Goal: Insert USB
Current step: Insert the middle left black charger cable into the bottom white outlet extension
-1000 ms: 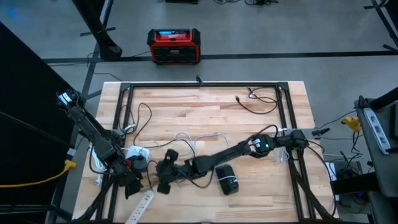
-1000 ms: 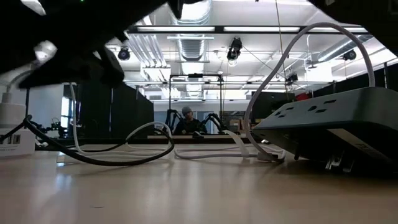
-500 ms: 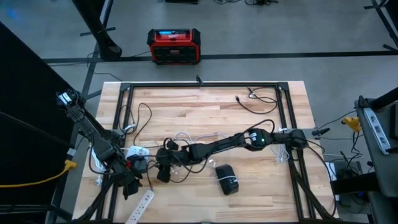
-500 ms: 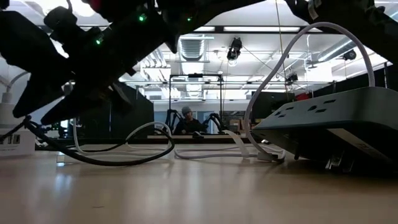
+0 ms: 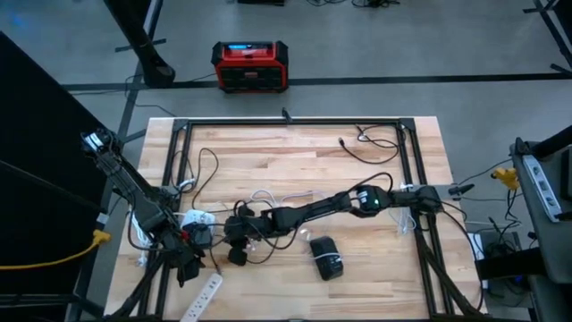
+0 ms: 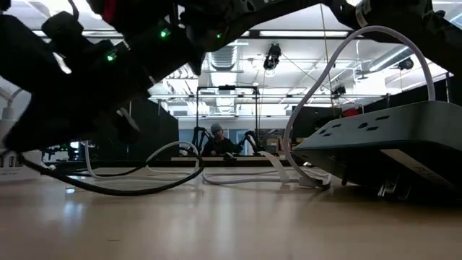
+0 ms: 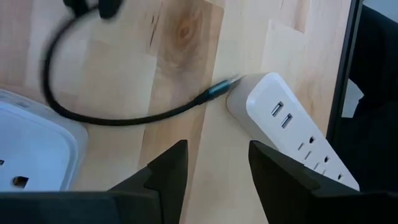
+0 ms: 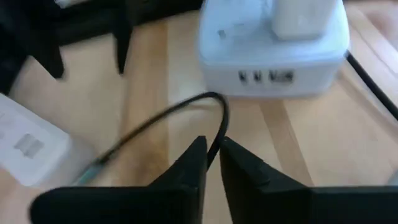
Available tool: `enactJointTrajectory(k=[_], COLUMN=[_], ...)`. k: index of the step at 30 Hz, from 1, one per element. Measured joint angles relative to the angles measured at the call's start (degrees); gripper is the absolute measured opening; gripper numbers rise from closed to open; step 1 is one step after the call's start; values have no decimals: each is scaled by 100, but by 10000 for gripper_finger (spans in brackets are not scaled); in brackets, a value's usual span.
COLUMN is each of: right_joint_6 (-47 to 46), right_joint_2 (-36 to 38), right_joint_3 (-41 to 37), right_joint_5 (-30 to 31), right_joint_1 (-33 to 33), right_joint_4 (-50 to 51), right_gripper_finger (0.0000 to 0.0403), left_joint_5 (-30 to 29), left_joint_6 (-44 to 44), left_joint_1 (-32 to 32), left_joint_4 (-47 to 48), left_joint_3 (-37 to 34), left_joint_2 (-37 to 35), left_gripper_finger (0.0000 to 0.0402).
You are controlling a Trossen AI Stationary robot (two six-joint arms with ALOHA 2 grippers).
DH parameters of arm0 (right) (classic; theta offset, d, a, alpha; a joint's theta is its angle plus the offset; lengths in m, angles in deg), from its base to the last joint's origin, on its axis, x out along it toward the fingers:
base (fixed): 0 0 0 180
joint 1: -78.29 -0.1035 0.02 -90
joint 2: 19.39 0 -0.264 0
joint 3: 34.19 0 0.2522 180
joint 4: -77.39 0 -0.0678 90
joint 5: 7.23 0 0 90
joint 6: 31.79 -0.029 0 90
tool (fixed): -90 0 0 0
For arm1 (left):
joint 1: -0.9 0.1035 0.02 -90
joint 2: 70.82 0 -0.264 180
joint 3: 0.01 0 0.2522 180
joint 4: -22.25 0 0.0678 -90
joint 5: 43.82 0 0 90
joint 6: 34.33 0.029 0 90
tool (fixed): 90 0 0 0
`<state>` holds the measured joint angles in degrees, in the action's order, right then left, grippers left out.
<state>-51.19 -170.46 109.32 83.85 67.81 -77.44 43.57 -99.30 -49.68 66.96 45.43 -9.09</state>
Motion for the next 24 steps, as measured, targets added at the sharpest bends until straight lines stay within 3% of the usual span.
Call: enactJointTrajectory(k=[4,13,20,24], right_joint_6=[105,555,996,1116], right_joint_2=[-24,-22,236,418], right_joint_3=[0,202,522,529], right_joint_5=[165,622,1407,1434], right_joint_1=[-38,-170,-297,-333], right_joint_4=[30,73,828,991], right_gripper_finger=[5,0,0,0], left_joint_5=[0,5,8,7], left_joint_6=[-22,-65,-66,-66], left_joint_1=[2,2,-1,2], left_joint_4=[-1,31,83,107], left_joint_3=[0,0,0,0], left_joint_2=[-2,0,0,-2], left_gripper_finger=[155,163,170,171])
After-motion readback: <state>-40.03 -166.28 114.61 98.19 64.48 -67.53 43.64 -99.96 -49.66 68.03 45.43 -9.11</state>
